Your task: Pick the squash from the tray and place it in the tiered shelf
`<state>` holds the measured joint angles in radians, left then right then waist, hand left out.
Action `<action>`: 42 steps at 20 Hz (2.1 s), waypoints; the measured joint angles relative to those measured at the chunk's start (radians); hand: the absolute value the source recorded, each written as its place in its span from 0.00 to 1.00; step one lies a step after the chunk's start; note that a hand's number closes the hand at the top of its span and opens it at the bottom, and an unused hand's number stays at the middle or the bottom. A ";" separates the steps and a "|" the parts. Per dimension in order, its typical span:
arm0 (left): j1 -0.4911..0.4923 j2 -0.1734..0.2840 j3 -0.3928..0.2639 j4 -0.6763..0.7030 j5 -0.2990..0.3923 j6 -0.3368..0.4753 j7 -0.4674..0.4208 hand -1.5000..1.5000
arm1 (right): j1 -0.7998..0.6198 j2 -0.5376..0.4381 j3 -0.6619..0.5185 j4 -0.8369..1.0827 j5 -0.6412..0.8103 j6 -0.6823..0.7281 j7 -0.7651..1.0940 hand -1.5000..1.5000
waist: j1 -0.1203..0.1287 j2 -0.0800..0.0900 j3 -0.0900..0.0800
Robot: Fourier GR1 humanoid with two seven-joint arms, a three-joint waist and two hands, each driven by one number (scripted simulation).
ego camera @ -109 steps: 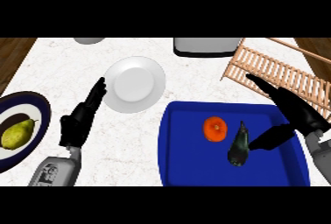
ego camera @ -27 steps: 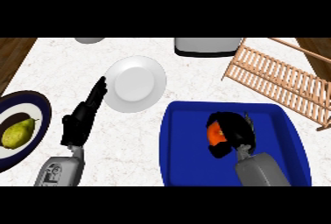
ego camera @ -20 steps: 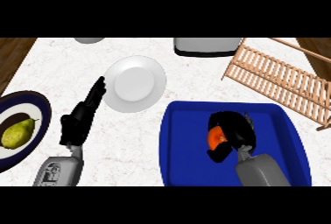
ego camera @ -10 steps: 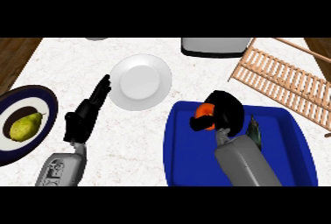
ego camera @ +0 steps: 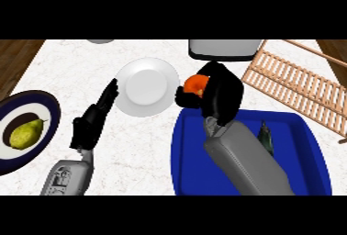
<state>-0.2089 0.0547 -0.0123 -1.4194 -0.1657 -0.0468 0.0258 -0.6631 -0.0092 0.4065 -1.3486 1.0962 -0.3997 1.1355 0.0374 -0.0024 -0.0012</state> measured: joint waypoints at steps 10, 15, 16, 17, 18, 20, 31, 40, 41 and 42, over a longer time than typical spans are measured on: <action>0.018 0.012 0.014 -0.015 0.003 0.004 0.008 0.50 | -0.175 0.000 -0.079 -0.023 0.264 0.071 0.109 1.00 | -0.028 -0.009 -0.001; 0.013 0.000 0.012 -0.003 -0.002 0.017 0.003 0.50 | -0.251 0.000 -0.153 -0.051 0.383 0.144 0.120 1.00 | -0.038 -0.008 -0.001; 0.017 -0.001 0.010 -0.001 -0.005 0.019 0.000 0.50 | -0.263 0.000 -0.169 -0.049 0.409 0.159 0.119 1.00 | -0.039 -0.008 -0.001; 0.015 -0.001 0.010 -0.006 -0.005 0.019 0.004 0.50 | -0.274 0.000 -0.181 -0.048 0.431 0.175 0.119 1.00 | -0.038 -0.007 -0.001; 0.013 -0.004 0.008 -0.014 -0.005 0.020 0.012 0.50 | -0.285 0.000 -0.203 -0.052 0.449 0.187 0.113 1.00 | -0.039 -0.007 0.000; 0.019 0.001 0.009 -0.023 -0.004 0.017 0.016 0.50 | -0.306 0.000 -0.243 -0.057 0.473 0.211 0.104 1.00 | -0.038 -0.006 0.000; 0.040 0.018 0.018 -0.040 0.006 0.001 0.009 0.50 | -0.405 -0.036 -0.446 -0.090 0.588 0.347 0.023 1.00 | -0.038 -0.002 0.000; 0.015 0.005 0.013 -0.025 0.000 0.012 0.020 0.50 | -0.413 -0.105 -0.542 -0.074 0.625 0.407 -0.069 1.00 | -0.036 0.001 0.001; 0.014 0.005 0.013 -0.031 -0.001 0.012 0.023 0.50 | -0.406 -0.121 -0.555 -0.061 0.623 0.404 -0.080 1.00 | -0.035 0.001 0.001; 0.027 0.002 0.006 -0.032 -0.003 0.010 0.013 0.50 | -0.404 -0.119 -0.554 -0.049 0.634 0.400 -0.080 1.00 | -0.034 0.002 0.001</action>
<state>-0.1820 0.0572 -0.0059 -1.4514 -0.1683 -0.0371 0.0386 -1.0675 -0.1278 -0.1476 -1.3974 1.7301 0.0003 1.0559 0.0038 -0.0008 0.0000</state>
